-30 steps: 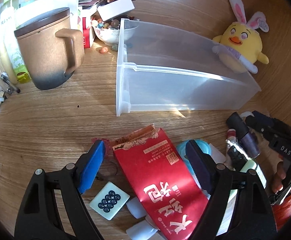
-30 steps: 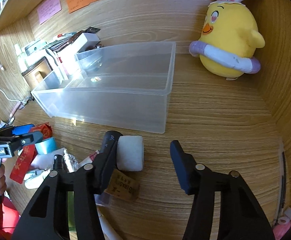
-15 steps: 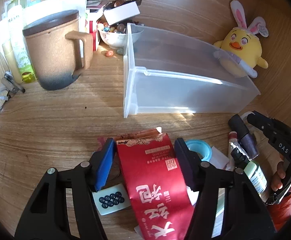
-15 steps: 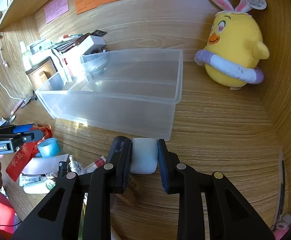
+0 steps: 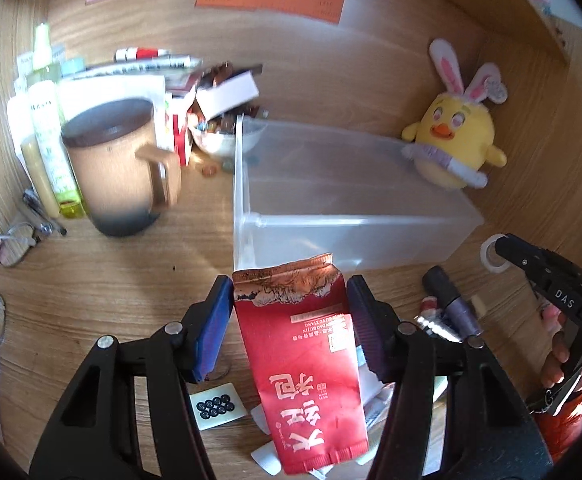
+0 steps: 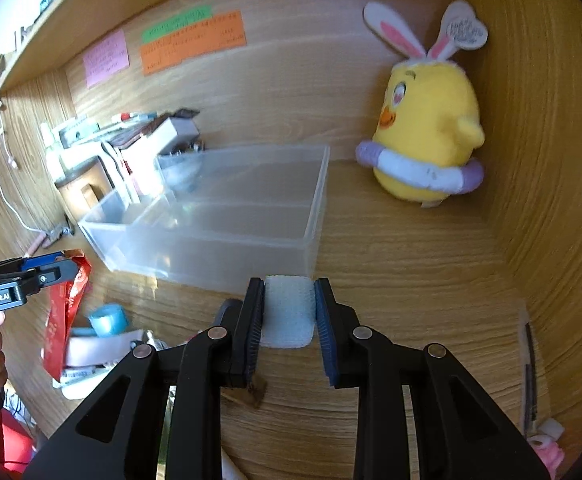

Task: Organize objects
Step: 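Carry the red packet and white tape into the clear box and release both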

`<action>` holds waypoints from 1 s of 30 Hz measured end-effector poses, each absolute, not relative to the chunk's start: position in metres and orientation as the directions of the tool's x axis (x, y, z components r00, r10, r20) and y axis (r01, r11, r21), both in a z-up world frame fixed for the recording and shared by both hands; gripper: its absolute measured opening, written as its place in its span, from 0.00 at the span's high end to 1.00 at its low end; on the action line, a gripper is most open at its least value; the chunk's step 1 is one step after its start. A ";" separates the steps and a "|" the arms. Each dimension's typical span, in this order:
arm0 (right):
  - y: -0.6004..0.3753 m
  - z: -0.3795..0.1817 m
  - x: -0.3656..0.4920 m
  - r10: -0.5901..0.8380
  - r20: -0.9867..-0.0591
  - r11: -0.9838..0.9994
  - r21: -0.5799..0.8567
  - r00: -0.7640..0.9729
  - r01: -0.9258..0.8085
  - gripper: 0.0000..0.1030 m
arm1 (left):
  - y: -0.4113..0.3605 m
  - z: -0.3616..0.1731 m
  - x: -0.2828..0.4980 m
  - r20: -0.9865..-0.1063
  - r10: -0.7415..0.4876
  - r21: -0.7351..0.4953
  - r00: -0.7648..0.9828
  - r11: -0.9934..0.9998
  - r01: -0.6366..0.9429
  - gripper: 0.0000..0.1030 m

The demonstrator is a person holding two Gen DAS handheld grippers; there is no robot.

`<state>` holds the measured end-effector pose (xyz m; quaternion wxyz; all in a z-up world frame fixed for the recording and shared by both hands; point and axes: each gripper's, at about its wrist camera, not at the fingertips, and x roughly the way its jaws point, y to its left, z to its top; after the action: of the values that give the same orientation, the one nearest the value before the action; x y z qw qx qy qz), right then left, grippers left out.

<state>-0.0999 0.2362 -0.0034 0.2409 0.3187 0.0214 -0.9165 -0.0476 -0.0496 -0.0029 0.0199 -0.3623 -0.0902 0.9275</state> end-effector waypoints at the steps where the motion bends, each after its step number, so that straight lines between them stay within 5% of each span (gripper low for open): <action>1: 0.236 0.000 -0.099 -0.432 -0.585 -0.882 0.115 -0.686 0.458 0.78 | -0.049 0.001 -0.046 -0.659 0.103 -0.183 -0.745 -0.983 0.026 0.44; 15: 0.218 0.031 -0.103 -0.476 -0.505 -0.862 0.105 -0.720 0.496 0.78 | -0.045 0.046 -0.054 -0.561 0.098 -0.172 -0.822 -0.985 0.000 0.44; 30: 0.186 0.059 -0.136 -0.488 -0.467 -0.848 0.055 -0.737 0.527 0.78 | -0.050 0.071 -0.112 -0.553 0.128 -0.204 -0.823 -0.979 -0.015 0.44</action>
<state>-0.1364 0.1858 0.0586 0.2724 0.2391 0.0404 -0.9311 -0.1119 -0.0504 0.0709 0.0374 -0.2949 -0.0957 0.9500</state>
